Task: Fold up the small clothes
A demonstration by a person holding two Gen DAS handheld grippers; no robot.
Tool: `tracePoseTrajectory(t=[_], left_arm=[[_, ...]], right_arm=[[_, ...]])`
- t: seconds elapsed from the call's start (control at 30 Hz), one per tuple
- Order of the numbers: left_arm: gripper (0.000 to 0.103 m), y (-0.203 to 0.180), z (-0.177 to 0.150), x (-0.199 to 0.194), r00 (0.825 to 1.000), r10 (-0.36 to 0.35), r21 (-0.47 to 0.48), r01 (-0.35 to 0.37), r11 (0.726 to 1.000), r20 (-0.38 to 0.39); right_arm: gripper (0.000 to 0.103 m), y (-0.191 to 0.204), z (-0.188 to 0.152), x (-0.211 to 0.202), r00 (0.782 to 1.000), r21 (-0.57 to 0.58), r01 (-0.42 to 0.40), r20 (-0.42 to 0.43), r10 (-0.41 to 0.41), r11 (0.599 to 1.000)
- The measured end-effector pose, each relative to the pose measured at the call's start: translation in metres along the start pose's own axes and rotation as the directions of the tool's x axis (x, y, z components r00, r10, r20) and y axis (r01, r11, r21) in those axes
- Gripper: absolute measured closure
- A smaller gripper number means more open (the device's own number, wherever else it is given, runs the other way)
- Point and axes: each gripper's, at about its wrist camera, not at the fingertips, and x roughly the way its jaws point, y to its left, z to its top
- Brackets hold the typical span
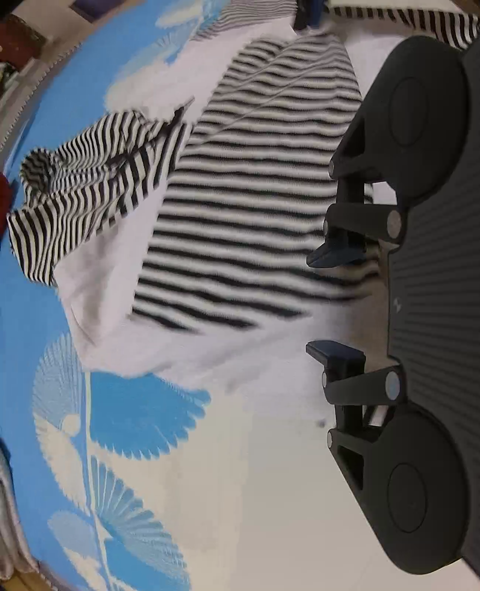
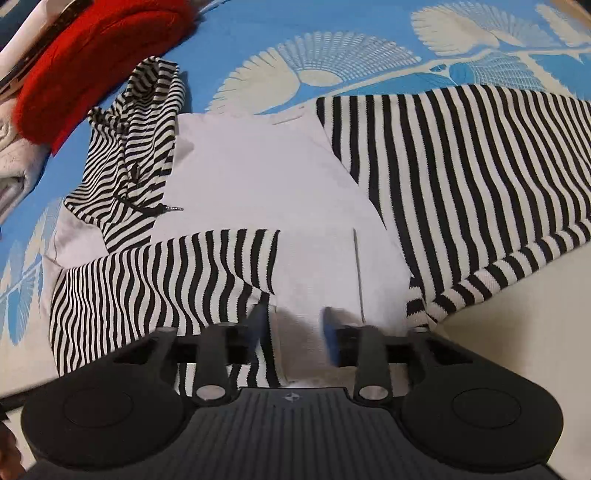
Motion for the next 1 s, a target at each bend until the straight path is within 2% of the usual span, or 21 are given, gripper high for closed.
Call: tracePoseTrajectory(t=[0.07,0.1,0.17,0.27,0.33,0.43,0.63,0.83,1.0], left_arm=[[0.054,-0.003,-0.007,0.017,0.995,0.068,0.025,-0.067,0.997,-0.072],[0.054,-0.005,-0.009,0.022,0.992,0.096,0.043,-0.093,0.995,-0.084],[0.054,-0.011,-0.008,0.017,0.992,0.105,0.05,-0.102,0.994,-0.063],[0.052,-0.029,0.001,-0.017,0.993,0.102,0.079,-0.106,0.991,0.057],[0.045,-0.046,0.003,-0.042,0.982,0.096,0.126,-0.118,0.985,0.164],[0.045,-0.072,0.005,-0.054,0.968,0.089,0.16,-0.129,0.979,0.233],[0.045,-0.098,0.006,-0.049,0.98,0.03,0.127,-0.055,0.99,0.196],[0.045,-0.12,0.007,-0.039,0.984,0.023,0.131,-0.047,0.99,0.175],[0.045,-0.127,0.007,-0.034,0.987,0.026,0.143,-0.049,0.988,0.159]], right_arm=[[0.055,-0.011,0.0,0.009,0.998,0.071,-0.017,-0.054,0.02,0.997],[0.056,-0.015,0.0,0.009,0.998,0.092,-0.028,-0.05,0.033,0.995],[0.056,-0.017,0.003,-0.001,1.0,0.076,-0.009,-0.028,0.011,0.997],[0.056,-0.023,0.01,-0.024,0.997,0.061,0.013,0.076,-0.018,0.998],[0.055,-0.032,0.016,-0.037,0.991,0.073,0.023,0.133,-0.033,0.997],[0.056,-0.049,0.02,-0.047,0.981,0.098,0.062,0.176,-0.078,0.993],[0.056,-0.094,0.027,-0.052,0.969,0.204,0.138,0.176,-0.175,0.969],[0.055,-0.141,0.032,-0.058,0.959,0.313,0.162,0.172,-0.223,0.936],[0.055,-0.189,0.037,-0.063,0.951,0.418,0.179,0.157,-0.265,0.891]])
